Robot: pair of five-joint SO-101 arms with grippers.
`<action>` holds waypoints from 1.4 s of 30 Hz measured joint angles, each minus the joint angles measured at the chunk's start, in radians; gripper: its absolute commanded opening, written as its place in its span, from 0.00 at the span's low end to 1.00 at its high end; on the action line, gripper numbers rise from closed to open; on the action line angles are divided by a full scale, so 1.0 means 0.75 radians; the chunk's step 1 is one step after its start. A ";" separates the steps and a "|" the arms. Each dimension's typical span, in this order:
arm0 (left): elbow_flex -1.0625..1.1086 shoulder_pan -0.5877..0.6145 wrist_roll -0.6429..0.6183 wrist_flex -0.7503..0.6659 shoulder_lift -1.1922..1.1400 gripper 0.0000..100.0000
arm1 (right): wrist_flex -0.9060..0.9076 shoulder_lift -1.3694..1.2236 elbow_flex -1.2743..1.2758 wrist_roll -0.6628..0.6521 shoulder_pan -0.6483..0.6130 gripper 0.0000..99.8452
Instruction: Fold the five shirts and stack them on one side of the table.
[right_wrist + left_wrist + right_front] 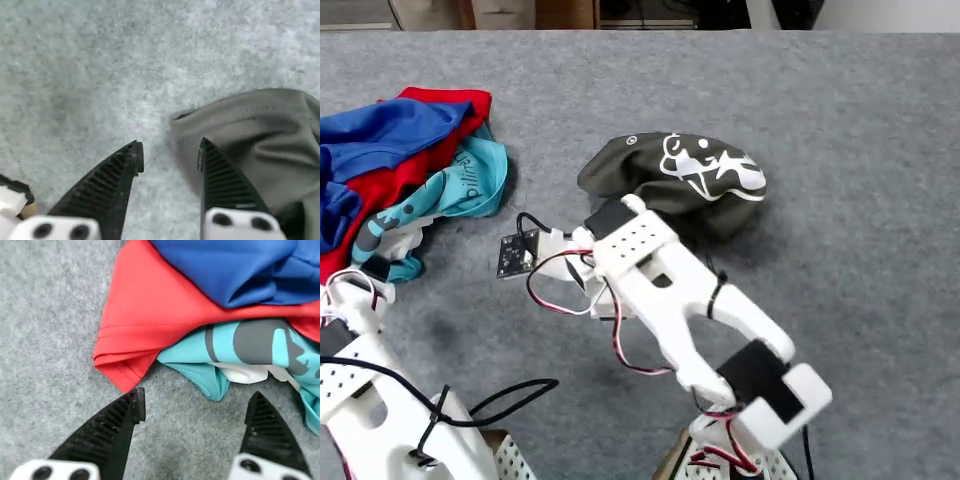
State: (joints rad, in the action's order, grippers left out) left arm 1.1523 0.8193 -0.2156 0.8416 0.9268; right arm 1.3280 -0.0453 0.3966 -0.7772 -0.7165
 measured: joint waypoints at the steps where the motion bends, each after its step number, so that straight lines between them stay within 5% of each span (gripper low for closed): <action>1: 0.006 0.000 0.000 -0.004 0.000 0.32 | -0.018 -0.018 0.000 0.000 0.000 0.19; 17: 0.035 0.000 -0.008 -0.053 0.000 0.32 | -0.174 -0.270 -0.006 0.082 0.002 0.18; 31: 0.035 0.000 -0.008 -0.053 0.000 0.32 | -0.223 -0.360 -0.104 0.086 0.166 0.01; 42: 0.035 0.000 -0.008 -0.053 0.000 0.32 | 0.127 -0.239 -0.501 0.100 0.223 0.00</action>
State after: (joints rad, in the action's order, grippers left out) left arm 1.1784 0.8193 -0.2217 0.8017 0.9268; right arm 1.4231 -0.2248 0.0207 -0.7020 -0.5493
